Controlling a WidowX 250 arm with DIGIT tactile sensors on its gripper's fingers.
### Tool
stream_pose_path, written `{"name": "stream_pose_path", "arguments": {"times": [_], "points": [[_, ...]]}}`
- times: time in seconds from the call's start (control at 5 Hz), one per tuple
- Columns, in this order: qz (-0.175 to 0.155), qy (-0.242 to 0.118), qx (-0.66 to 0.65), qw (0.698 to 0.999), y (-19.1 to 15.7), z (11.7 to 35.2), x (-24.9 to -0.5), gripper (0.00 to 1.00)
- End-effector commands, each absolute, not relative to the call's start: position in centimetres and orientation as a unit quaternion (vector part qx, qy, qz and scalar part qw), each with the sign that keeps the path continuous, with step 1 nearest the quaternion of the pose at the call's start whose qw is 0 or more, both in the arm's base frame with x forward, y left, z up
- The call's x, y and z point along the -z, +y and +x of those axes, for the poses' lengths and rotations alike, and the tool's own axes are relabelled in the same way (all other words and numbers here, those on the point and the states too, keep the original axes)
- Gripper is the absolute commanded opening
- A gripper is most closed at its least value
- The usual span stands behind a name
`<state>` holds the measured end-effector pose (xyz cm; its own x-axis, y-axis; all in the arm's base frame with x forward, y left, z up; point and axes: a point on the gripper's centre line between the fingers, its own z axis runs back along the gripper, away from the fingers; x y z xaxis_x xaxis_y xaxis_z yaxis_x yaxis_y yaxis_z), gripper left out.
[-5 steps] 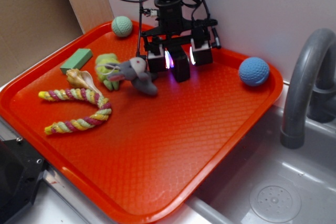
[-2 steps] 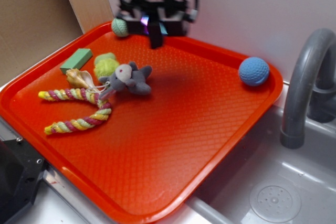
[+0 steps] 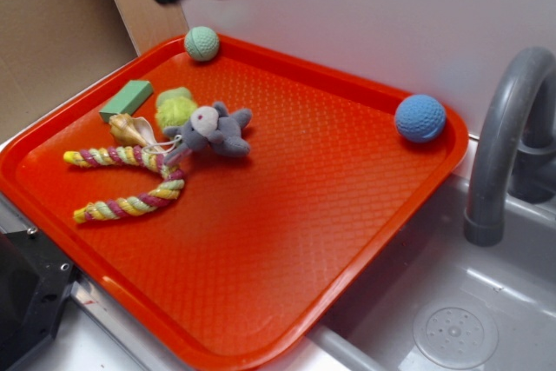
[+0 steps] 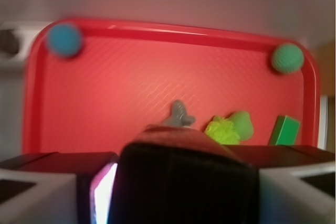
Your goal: Grab the black box.
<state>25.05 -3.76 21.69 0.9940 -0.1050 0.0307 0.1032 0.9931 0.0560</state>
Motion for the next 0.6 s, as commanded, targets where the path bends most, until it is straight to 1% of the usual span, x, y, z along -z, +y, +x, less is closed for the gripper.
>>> {"name": "stream_pose_path", "arguments": {"times": [0.0, 0.2, 0.4], "points": [[-0.012, -0.044, 0.078, 0.996, -2.85, 24.64, -24.27, 0.0], [-0.028, -0.053, 0.058, 0.997, -2.42, 23.76, -24.4, 0.0], [-0.016, -0.054, 0.053, 0.997, -2.4, 23.66, -24.06, 0.0]]}}
